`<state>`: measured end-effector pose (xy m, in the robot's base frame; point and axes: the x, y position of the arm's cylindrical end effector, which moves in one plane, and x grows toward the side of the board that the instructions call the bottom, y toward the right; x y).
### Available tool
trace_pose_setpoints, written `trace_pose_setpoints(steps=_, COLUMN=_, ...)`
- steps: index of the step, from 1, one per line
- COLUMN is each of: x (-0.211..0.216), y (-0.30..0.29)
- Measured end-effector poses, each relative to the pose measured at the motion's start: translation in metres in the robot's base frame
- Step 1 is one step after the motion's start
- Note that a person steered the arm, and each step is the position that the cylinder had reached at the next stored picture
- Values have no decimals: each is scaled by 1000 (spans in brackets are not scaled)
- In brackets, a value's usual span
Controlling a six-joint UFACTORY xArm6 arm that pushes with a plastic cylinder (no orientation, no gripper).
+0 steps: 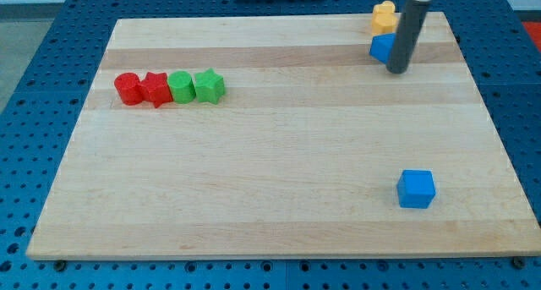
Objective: Push the blue cube close to the blue triangle
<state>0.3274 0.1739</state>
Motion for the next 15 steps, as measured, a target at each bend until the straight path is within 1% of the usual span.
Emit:
trace_pose_setpoints(steps=2, x=-30, y=-4)
trace_pose_setpoints(steps=4, x=0, y=0)
trace_pose_setpoints(steps=5, x=23, y=27)
trace_pose_setpoints(steps=6, x=48, y=61)
trace_pose_setpoints(steps=7, x=95, y=49)
trace_pose_setpoints(steps=8, x=101, y=-36)
trace_pose_setpoints(steps=9, x=139, y=-112)
trace_pose_setpoints(steps=10, x=225, y=-121)
trace_pose_setpoints(steps=11, x=269, y=-57)
trace_pose_setpoints(steps=12, x=257, y=-13)
trace_pose_setpoints(steps=14, x=205, y=4)
trace_pose_setpoints(steps=15, x=186, y=-16)
